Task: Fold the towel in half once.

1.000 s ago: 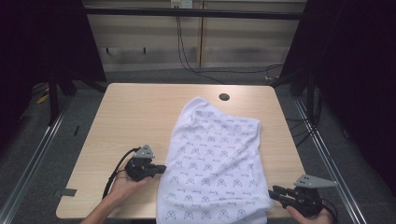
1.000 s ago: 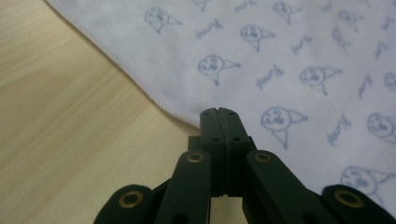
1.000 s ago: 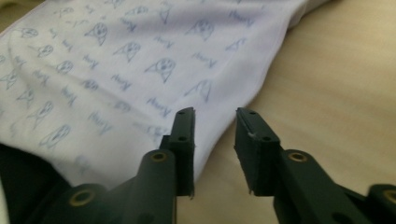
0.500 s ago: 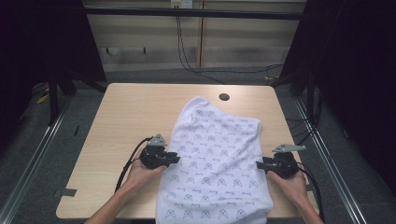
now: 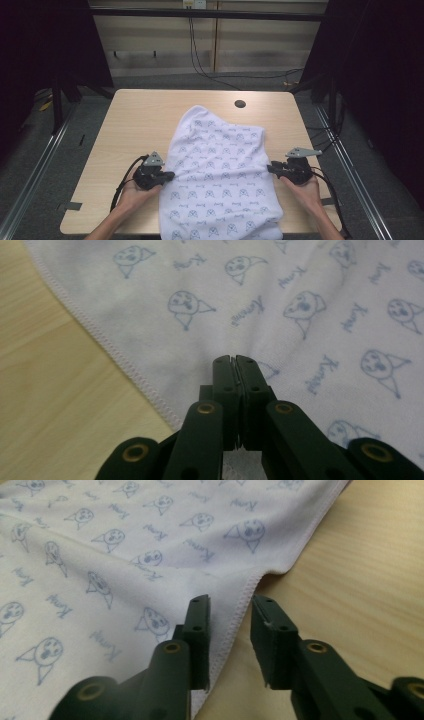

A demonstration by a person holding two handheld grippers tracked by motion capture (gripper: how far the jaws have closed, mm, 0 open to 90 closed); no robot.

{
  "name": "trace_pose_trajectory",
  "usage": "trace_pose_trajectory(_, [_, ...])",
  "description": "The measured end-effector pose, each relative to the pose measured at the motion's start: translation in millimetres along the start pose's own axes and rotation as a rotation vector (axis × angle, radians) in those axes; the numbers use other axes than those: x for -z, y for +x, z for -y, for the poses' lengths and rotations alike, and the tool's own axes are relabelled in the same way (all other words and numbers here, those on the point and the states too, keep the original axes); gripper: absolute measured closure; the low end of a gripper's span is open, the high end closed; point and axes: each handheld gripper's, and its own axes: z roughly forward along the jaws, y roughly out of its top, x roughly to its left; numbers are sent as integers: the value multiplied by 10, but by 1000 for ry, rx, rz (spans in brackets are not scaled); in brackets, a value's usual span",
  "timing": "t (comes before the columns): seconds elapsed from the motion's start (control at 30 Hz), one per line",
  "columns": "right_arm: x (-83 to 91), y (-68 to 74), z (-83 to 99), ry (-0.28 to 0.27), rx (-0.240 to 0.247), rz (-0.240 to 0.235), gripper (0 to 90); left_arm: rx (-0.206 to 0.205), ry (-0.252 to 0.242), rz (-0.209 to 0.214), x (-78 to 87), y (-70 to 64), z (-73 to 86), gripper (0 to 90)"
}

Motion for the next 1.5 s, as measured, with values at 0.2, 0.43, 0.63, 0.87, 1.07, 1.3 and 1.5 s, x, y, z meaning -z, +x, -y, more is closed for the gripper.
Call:
trace_pose_trajectory(0.2, [-115, 100, -147, -31, 27, -32, 635, 54, -82, 46, -19, 109, -138, 785])
trace_pose_trajectory(0.43, [-396, 105, -117, 73, 40, -67, 670, 29, -33, 58, -217, 147, -183, 829])
trace_pose_trajectory(0.63, [-225, 291, 55, 112, 93, -101, 875, -21, 24, 119, -38, -58, -29, 879])
trace_pose_trajectory(0.87, [171, 517, 365, 158, 91, -153, 876, -53, 74, 286, 154, -472, 222, 858])
trace_pose_trajectory(1.07, [459, 780, 575, 213, 136, -203, 852, -79, 106, 368, 305, -695, 366, 818])
trace_pose_trajectory(1.3, [382, 437, 175, 12, 56, -107, 665, 26, -34, 223, 124, -207, -50, 727])
trace_pose_trajectory(1.5, [-74, 61, -201, -15, 24, -33, 509, 74, -59, 165, -157, -23, -258, 642])
